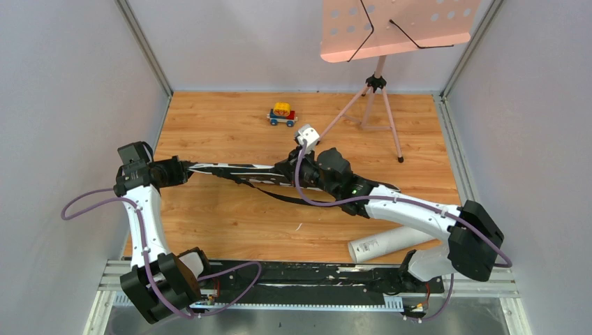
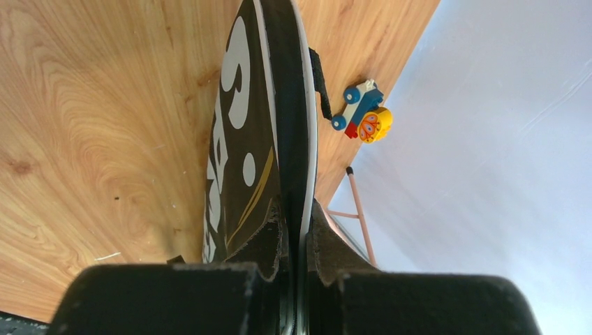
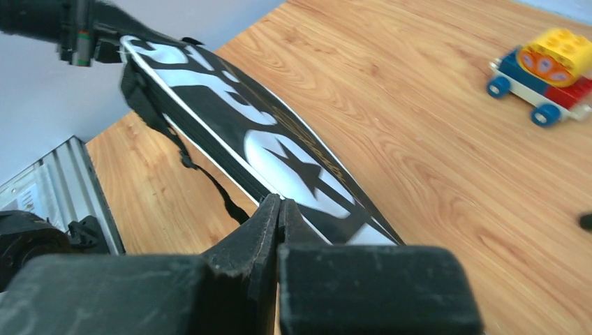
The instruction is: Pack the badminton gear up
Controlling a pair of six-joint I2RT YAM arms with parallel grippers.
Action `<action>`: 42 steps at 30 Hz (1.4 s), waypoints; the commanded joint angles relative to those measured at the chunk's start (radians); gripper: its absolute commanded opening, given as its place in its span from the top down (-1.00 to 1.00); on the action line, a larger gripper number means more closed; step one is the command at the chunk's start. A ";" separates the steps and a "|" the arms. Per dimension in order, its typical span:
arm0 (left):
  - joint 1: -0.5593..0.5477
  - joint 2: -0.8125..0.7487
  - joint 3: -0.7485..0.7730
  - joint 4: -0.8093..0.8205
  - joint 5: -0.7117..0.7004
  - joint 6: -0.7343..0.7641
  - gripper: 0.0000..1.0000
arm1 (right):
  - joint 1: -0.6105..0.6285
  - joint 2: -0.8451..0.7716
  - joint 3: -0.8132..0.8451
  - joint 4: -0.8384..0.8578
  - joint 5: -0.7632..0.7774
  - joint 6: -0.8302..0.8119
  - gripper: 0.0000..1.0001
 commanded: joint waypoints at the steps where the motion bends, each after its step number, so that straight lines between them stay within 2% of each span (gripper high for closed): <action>1: 0.013 -0.026 0.008 0.014 0.014 -0.061 1.00 | -0.078 -0.137 -0.065 0.005 0.080 0.096 1.00; 15: 0.017 -0.024 -0.003 -0.002 0.015 -0.066 1.00 | -0.305 -0.379 -0.254 -0.087 0.167 0.175 1.00; 22: 0.024 -0.012 0.001 -0.015 0.006 -0.061 1.00 | -0.465 -0.479 -0.332 -0.158 0.239 0.216 1.00; 32: 0.034 -0.005 0.015 -0.047 -0.005 -0.059 1.00 | -0.796 -0.519 -0.404 -0.215 0.228 0.302 1.00; 38: 0.044 0.013 0.042 -0.076 -0.007 -0.029 1.00 | -1.048 -0.506 -0.444 -0.209 0.166 0.336 1.00; 42: 0.053 0.025 0.053 -0.093 -0.006 -0.022 1.00 | -1.203 -0.443 -0.474 -0.169 0.093 0.373 1.00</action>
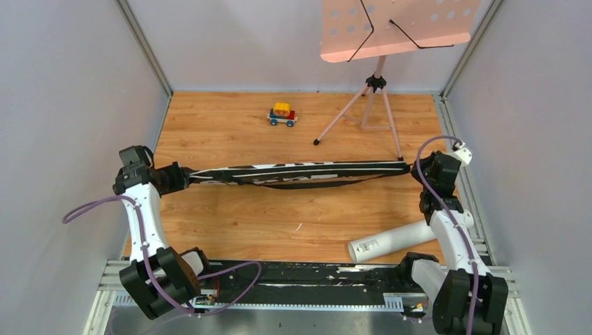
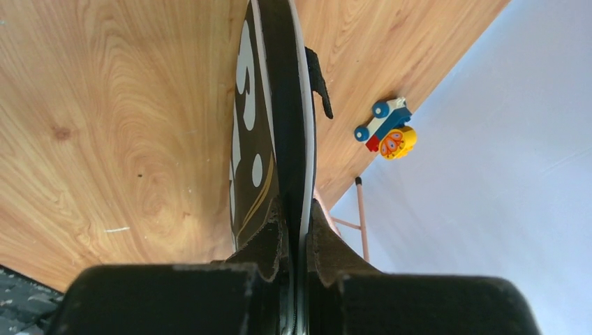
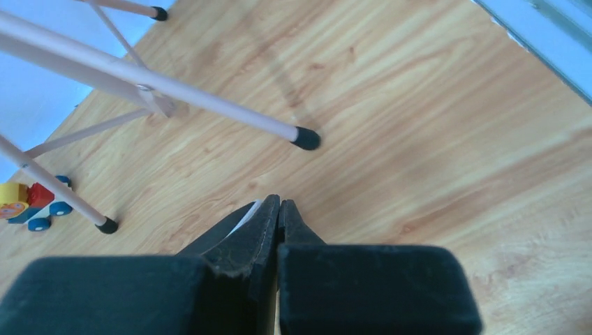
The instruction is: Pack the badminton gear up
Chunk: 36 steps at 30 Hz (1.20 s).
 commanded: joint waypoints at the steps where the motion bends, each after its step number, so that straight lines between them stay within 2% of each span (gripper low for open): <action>1: 0.029 0.004 0.061 0.008 0.020 0.016 1.00 | -0.150 0.062 -0.017 0.103 -0.049 0.054 1.00; 6: 0.030 0.007 0.064 0.002 0.013 0.017 1.00 | -0.176 0.135 -0.017 0.162 -0.167 0.073 1.00; 12: 0.030 0.011 0.063 0.041 0.014 0.022 1.00 | -0.176 0.123 -0.007 0.154 -0.247 0.074 1.00; 14: 0.031 0.014 0.063 0.069 0.015 0.028 0.98 | -0.176 0.107 0.005 0.131 -0.279 0.070 0.87; 18: 0.030 0.022 0.061 0.104 0.012 0.045 0.55 | -0.175 0.066 0.049 0.063 -0.354 0.057 0.50; 21: 0.031 0.015 0.059 0.127 -0.001 0.056 0.07 | -0.171 0.032 0.081 0.006 -0.429 0.051 0.25; 26: 0.030 -0.014 0.072 0.120 -0.044 0.070 -0.53 | -0.133 -0.030 0.123 -0.087 -0.519 0.044 -0.15; 30: 0.031 -0.027 0.112 0.087 -0.091 0.107 -0.83 | -0.066 -0.068 0.158 -0.153 -0.534 0.033 -0.56; 32: 0.030 -0.033 0.136 0.068 -0.116 0.134 -0.97 | -0.008 -0.087 0.176 -0.178 -0.500 0.019 -0.66; 34: 0.030 -0.043 0.159 0.046 -0.146 0.163 -0.99 | 0.050 -0.095 0.203 -0.210 -0.487 0.008 -0.71; 36: 0.030 -0.056 0.176 0.027 -0.176 0.189 -1.00 | 0.091 -0.095 0.229 -0.245 -0.497 -0.007 -0.97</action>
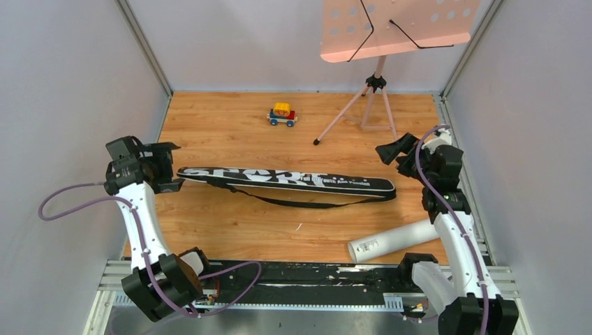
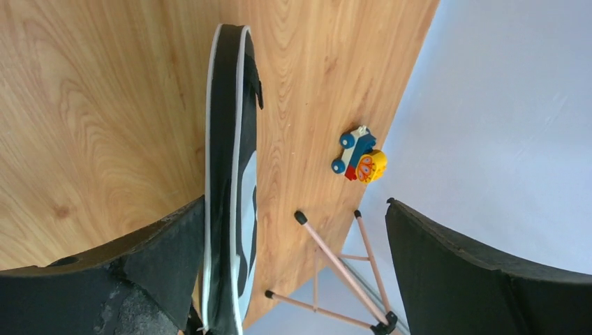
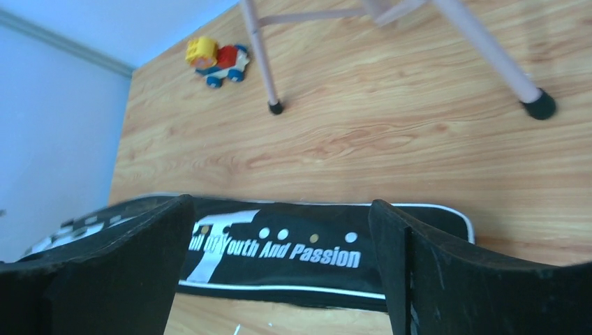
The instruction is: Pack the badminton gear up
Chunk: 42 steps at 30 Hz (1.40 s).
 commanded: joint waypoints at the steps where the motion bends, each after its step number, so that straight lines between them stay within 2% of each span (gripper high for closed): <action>1: 0.011 -0.060 0.083 -0.023 -0.091 0.087 -1.00 | 0.113 -0.019 0.093 -0.090 -0.013 -0.047 -0.99; 11: -0.032 -0.134 0.140 -0.014 -0.186 0.290 -1.00 | 0.257 -0.046 0.148 -0.227 -0.068 -0.105 -1.00; 15: -0.115 -0.183 0.107 0.123 -0.143 0.449 -1.00 | 0.285 -0.035 0.165 -0.245 -0.061 -0.067 -1.00; 17: -0.137 -0.219 0.052 0.244 0.001 0.542 -1.00 | 0.294 -0.038 0.163 -0.247 -0.087 -0.064 -1.00; 18: -0.142 -0.232 0.028 0.295 0.177 0.610 -1.00 | 0.296 -0.043 0.161 -0.246 -0.096 -0.068 -1.00; 19: -0.144 -0.260 -0.024 0.406 0.274 0.635 -1.00 | 0.296 -0.049 0.159 -0.247 -0.095 -0.072 -1.00; 20: -0.147 -0.273 -0.047 0.452 0.410 0.649 -1.00 | 0.297 -0.057 0.158 -0.247 -0.093 -0.077 -1.00; 22: -0.163 -0.317 -0.085 0.496 0.469 0.652 -1.00 | 0.297 -0.071 0.160 -0.249 -0.095 -0.095 -1.00; 26: -0.260 -0.380 -0.112 0.461 0.459 0.786 -1.00 | 0.297 -0.120 0.155 -0.255 -0.130 -0.110 -1.00; 29: -0.373 -0.402 -0.140 0.430 0.446 0.877 -1.00 | 0.297 -0.166 0.143 -0.255 -0.172 -0.122 -1.00; 36: -0.600 -0.419 -0.212 0.416 0.397 1.000 -1.00 | 0.297 -0.304 0.110 -0.251 -0.198 -0.120 -1.00; 42: -0.618 -0.544 -0.255 0.475 0.425 1.038 -1.00 | 0.296 -0.473 0.043 -0.252 -0.162 -0.119 -1.00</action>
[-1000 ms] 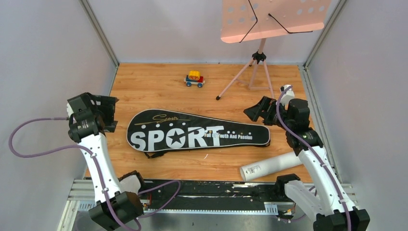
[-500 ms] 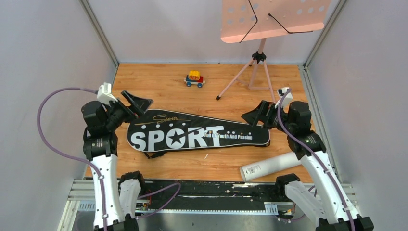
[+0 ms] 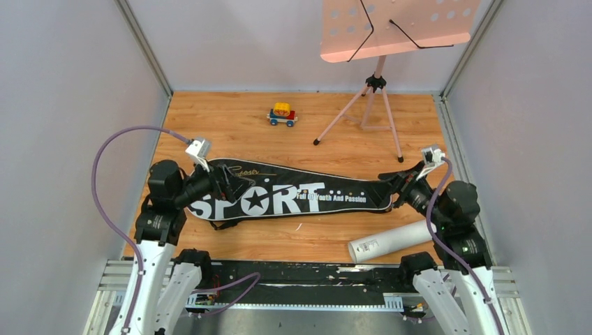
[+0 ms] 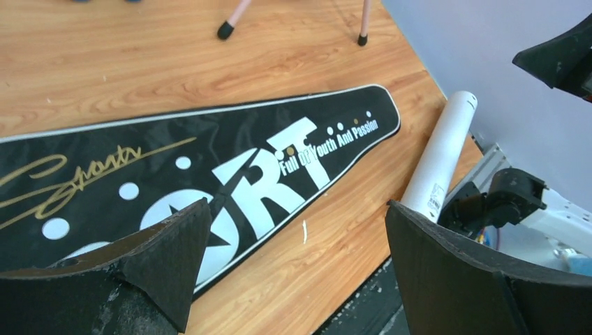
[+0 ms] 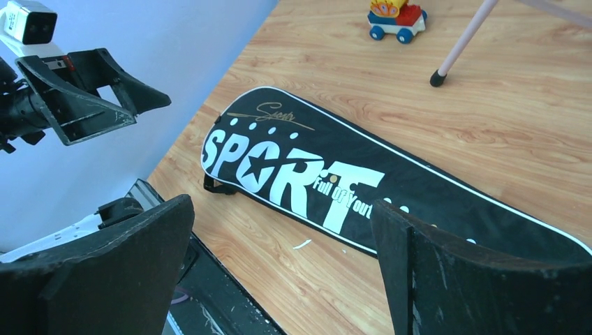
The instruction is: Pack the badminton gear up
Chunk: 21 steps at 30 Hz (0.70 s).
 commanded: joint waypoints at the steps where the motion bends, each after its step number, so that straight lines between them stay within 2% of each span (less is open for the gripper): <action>1: -0.005 -0.119 -0.013 0.101 0.034 0.058 -1.00 | 0.003 -0.106 -0.040 0.013 0.007 -0.008 -1.00; 7: -0.005 -0.256 -0.067 0.166 0.025 0.024 -1.00 | 0.003 -0.176 -0.052 0.015 -0.017 0.015 -1.00; 21: -0.005 -0.171 -0.061 0.125 0.031 0.033 -1.00 | 0.004 -0.129 -0.038 0.013 -0.030 0.039 -1.00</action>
